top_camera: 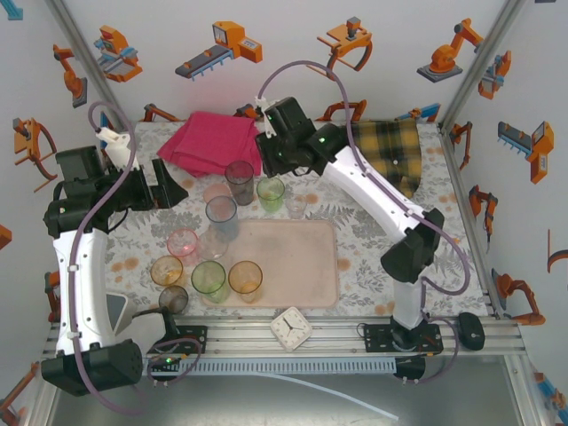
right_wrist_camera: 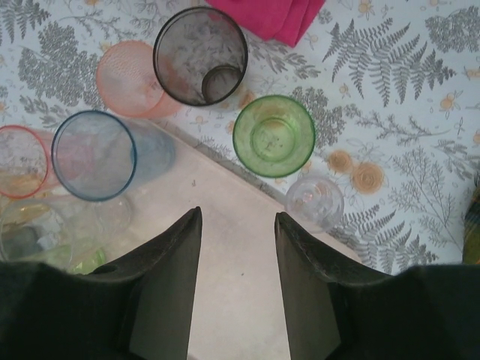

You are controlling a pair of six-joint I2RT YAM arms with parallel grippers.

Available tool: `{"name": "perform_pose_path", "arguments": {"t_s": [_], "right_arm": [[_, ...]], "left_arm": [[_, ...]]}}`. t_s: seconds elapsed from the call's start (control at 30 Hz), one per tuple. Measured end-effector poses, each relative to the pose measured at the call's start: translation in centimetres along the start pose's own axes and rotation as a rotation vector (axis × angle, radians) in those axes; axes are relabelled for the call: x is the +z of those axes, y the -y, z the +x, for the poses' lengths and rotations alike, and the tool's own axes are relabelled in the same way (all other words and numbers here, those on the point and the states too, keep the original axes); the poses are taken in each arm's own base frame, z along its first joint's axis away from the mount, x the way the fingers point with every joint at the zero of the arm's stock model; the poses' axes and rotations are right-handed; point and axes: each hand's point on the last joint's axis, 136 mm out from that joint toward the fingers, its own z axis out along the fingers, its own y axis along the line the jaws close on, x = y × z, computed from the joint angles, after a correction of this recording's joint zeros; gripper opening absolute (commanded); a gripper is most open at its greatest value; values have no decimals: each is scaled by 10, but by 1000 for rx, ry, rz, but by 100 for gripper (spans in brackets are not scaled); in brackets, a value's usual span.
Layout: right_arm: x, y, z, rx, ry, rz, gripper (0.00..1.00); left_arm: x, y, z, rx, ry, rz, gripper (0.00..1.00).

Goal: Place the glasses into the tray

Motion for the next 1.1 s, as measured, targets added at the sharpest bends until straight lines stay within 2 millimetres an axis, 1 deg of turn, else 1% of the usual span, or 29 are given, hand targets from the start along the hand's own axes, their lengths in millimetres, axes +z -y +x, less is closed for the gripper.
{"name": "perform_pose_path", "arguments": {"t_s": [0.33, 0.63, 0.73, 0.97, 1.1], "right_arm": [[48, -3, -9, -24, -2, -78, 42], [93, -8, -6, -45, -27, -116, 42], [104, -8, -6, -55, -28, -116, 42], [115, -9, -11, -66, -14, -118, 41], [125, -6, -8, -62, -23, -114, 41]], "left_arm": [[-1, -4, 1, 28, -5, -32, 97], [-4, -5, 2, 32, 1, -45, 97], [-4, -8, 3, 23, -2, -51, 97], [-3, -9, 5, 17, -7, -53, 97], [-3, -9, 5, 17, -7, -53, 97]]}}
